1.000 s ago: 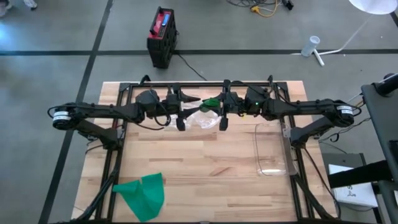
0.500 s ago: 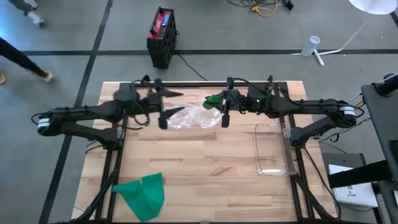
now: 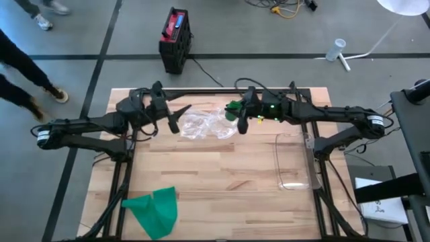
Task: Roll bandage
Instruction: Roll the green bandage, then put the rolled green bandage into the transparent zip bag
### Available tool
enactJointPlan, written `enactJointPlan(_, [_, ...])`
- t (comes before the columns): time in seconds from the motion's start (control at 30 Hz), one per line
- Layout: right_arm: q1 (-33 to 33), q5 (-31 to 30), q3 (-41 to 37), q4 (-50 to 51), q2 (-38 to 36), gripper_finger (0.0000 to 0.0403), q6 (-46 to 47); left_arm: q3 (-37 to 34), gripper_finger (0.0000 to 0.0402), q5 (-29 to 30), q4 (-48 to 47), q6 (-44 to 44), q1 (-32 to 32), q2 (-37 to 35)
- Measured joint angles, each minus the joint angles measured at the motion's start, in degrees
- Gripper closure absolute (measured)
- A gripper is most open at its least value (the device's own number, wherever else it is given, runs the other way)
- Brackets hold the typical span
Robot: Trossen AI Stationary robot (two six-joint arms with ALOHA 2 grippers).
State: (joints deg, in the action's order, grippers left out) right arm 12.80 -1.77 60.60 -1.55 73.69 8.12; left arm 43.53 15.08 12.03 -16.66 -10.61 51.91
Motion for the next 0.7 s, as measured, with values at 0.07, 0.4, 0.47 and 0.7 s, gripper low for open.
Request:
enactJointPlan(0.07, [0.0,-0.02,0.11,0.62,-1.71,0.0353,2.56,-0.11,0.0196,0.01,-0.08,-2.03,-0.07,0.52])
enactJointPlan(0.4, [-0.15,-4.93,-0.41,21.82,-3.99,0.0353,11.53,-0.02,0.0195,-1.11,6.28,-8.14,-3.5,9.55])
enactJointPlan(0.47, [-0.13,-5.84,-1.18,22.19,-2.83,0.0353,11.93,0.74,0.0183,-1.5,5.91,-6.19,-6.08,13.27])
enactJointPlan(0.7, [-0.88,-5.7,-2.49,22.64,2.21,0.0353,7.73,4.68,0.0154,-20.07,2.85,-6.22,-13.49,28.38])
